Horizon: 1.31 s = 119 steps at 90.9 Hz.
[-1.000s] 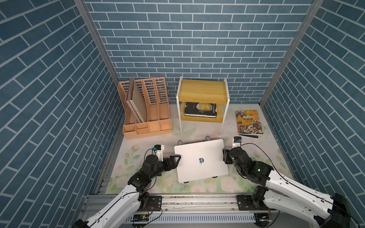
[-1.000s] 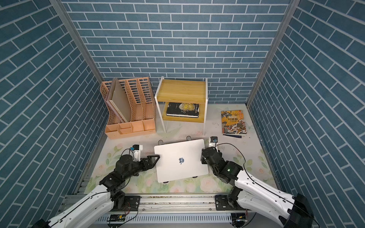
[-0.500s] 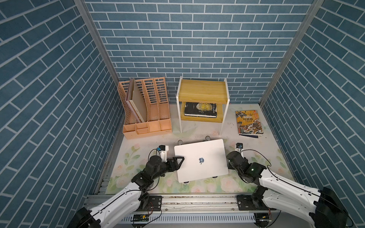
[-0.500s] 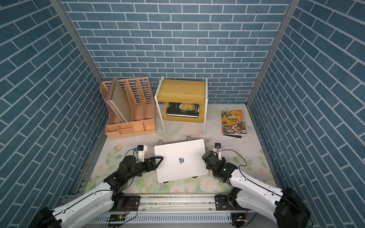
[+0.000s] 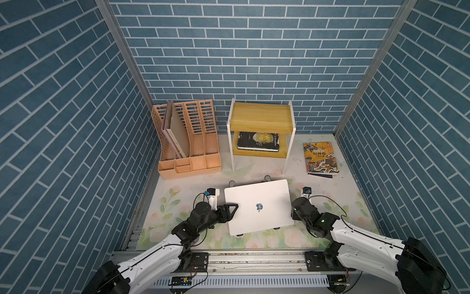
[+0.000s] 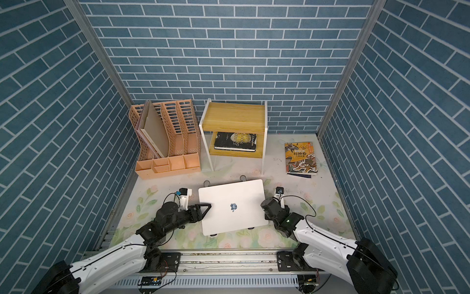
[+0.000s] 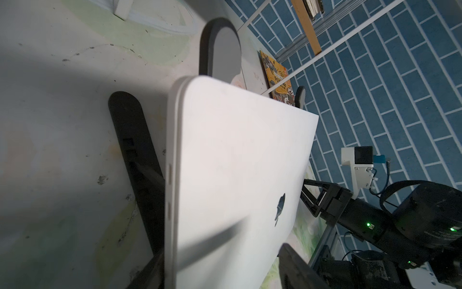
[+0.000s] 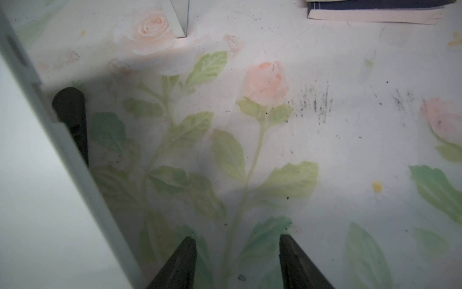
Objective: Close the laptop lid and set it aside
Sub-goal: Pick up the laptop from the computer stand.
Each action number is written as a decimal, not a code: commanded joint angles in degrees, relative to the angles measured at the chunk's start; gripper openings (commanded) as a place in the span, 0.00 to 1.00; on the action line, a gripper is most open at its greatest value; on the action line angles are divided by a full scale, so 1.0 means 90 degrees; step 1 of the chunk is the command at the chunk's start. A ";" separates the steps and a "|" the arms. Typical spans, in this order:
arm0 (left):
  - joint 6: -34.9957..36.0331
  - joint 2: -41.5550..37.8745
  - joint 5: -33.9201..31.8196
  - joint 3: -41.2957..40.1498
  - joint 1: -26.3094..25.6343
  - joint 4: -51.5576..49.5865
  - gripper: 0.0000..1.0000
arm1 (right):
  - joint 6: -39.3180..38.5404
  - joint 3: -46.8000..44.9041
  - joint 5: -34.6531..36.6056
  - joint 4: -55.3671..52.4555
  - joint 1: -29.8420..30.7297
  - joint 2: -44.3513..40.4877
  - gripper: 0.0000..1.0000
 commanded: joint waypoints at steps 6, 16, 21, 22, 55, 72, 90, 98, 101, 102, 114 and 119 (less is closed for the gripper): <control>-0.0142 -0.0301 -0.0027 0.0255 -0.0157 0.0112 0.63 | 0.0075 -0.0187 -0.0325 0.0404 0.0000 0.0178 0.57; -0.0172 -0.0344 -0.0062 0.0437 -0.0282 0.0012 0.63 | 0.0132 -0.0219 -0.0386 0.0472 0.0002 0.0247 0.57; -0.0164 -0.0331 -0.0112 0.0513 -0.0352 -0.0072 0.61 | 0.0158 -0.0236 -0.0396 0.0482 -0.0001 0.0244 0.57; -0.0166 -0.0328 -0.0117 0.0525 -0.0359 -0.0082 0.61 | 0.0161 -0.0239 -0.0399 0.0485 -0.0001 0.0244 0.57; -0.0185 0.0016 -0.0286 0.0845 -0.0748 0.0108 0.47 | 0.0242 -0.0358 -0.0546 0.0684 0.0000 0.0300 0.56; -0.0236 0.0124 -0.0304 0.0886 -0.0890 0.0273 0.36 | 0.0247 -0.0364 -0.0606 0.0769 0.0002 0.0388 0.56; -0.0410 -0.0001 -0.0246 0.1009 -0.0913 0.0270 0.24 | 0.0252 -0.0349 -0.0600 0.0754 0.0002 0.0399 0.56; -0.0484 -0.0116 -0.0240 0.1011 -0.0913 0.0316 0.17 | 0.0252 -0.0325 -0.0527 0.0659 0.0005 0.0309 0.56; -0.0524 -0.0153 -0.0242 0.1013 -0.0913 0.0333 0.14 | 0.0257 -0.0316 -0.0502 0.0625 0.0001 0.0268 0.56; -0.0531 -0.0175 -0.0241 0.1014 -0.0913 0.0330 0.13 | 0.0264 -0.0313 -0.0486 0.0600 0.0000 0.0246 0.56; -0.0596 -0.0338 -0.0158 0.1093 -0.0913 0.0302 0.04 | 0.0359 -0.0281 -0.0171 0.0280 0.0004 -0.0382 0.56; -0.0647 -0.0417 -0.0125 0.1142 -0.0913 0.0290 0.01 | 0.0387 -0.0304 -0.0033 0.0147 -0.0004 -0.0838 0.56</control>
